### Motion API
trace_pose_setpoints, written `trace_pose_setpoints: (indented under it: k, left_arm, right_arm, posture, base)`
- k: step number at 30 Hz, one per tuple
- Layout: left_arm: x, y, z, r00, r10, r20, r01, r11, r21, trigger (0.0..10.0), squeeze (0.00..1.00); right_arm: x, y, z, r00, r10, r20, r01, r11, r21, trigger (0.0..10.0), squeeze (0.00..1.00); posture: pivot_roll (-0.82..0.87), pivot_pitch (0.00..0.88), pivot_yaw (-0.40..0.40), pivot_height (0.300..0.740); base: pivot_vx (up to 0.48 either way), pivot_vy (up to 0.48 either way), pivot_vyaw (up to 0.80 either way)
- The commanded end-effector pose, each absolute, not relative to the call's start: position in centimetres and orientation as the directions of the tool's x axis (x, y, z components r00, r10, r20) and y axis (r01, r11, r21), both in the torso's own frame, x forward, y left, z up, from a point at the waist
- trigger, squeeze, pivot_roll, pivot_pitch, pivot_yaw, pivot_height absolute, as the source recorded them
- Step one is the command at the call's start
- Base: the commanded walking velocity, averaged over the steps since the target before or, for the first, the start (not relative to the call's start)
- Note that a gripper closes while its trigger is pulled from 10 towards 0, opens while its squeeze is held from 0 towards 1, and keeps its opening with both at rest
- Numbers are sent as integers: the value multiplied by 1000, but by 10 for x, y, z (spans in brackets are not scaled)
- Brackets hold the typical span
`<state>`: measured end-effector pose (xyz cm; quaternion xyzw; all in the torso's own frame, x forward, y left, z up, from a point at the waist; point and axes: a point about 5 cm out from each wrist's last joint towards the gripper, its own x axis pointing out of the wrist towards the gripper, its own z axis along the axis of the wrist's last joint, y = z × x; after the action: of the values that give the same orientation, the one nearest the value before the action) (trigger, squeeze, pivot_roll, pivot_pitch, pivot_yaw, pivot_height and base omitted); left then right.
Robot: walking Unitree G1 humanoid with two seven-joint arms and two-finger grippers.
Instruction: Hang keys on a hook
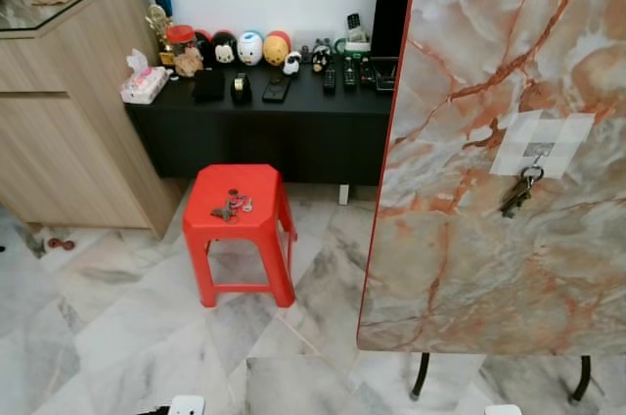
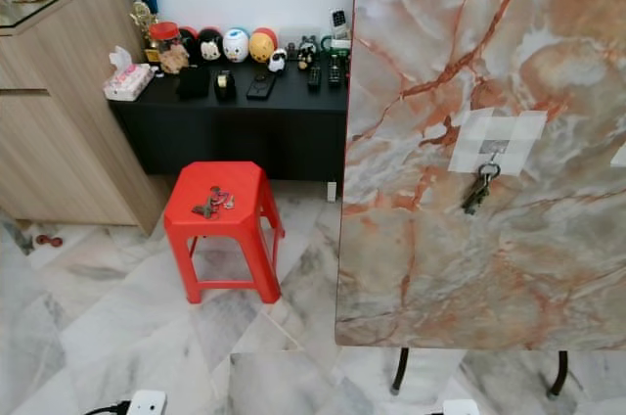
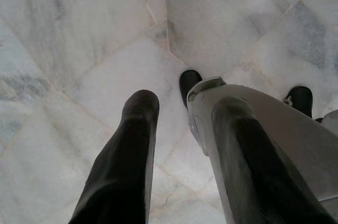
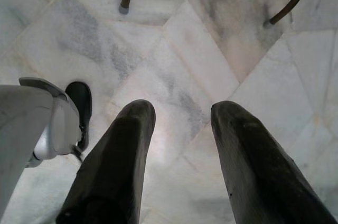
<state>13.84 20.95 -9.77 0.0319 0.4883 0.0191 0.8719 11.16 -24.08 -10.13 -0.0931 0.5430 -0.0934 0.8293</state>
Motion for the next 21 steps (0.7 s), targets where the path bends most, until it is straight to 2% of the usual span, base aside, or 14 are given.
trace_pose_setpoints:
  k: [1, 8, 10, 17, 21]
  left_arm:
    - [128, 211, -101, 490, 79, -868, -35, 997, 71, 10000, 0]
    - [129, 218, -100, 499, 91, -862, -20, 995, 94, 10000, 0]
    - [129, 220, -99, 497, 92, -863, -13, 995, 98, 10000, 0]
    - [131, 220, -98, 502, 83, -861, 6, 995, 100, 10000, 0]
    - [135, 220, -97, 517, 84, -852, 2, 995, 99, 10000, 0]
  right_arm:
    - [112, -236, -103, 385, -245, -890, 81, 969, -232, 10000, 0]
    - [122, -225, -102, 410, -202, -890, 76, 979, -187, 10000, 0]
    - [118, -229, -103, 398, -214, -892, 86, 977, -196, 10000, 0]
    - [112, -242, -101, 388, -232, -892, 124, 972, -199, 10000, 0]
    - [114, -222, -105, 390, -208, -897, 103, 978, -182, 10000, 0]
  posture:
    - [-95, 0, -18, 740]
    - [-134, 0, 19, 740]
    - [-164, 0, 46, 740]
    - [-168, 0, 54, 740]
    - [-138, 0, 42, 740]
  base:
    - [0, 0, 0]
    - [0, 0, 0]
    - [0, 122, 0]
    - [0, 222, 0]
    - [0, 262, 0]
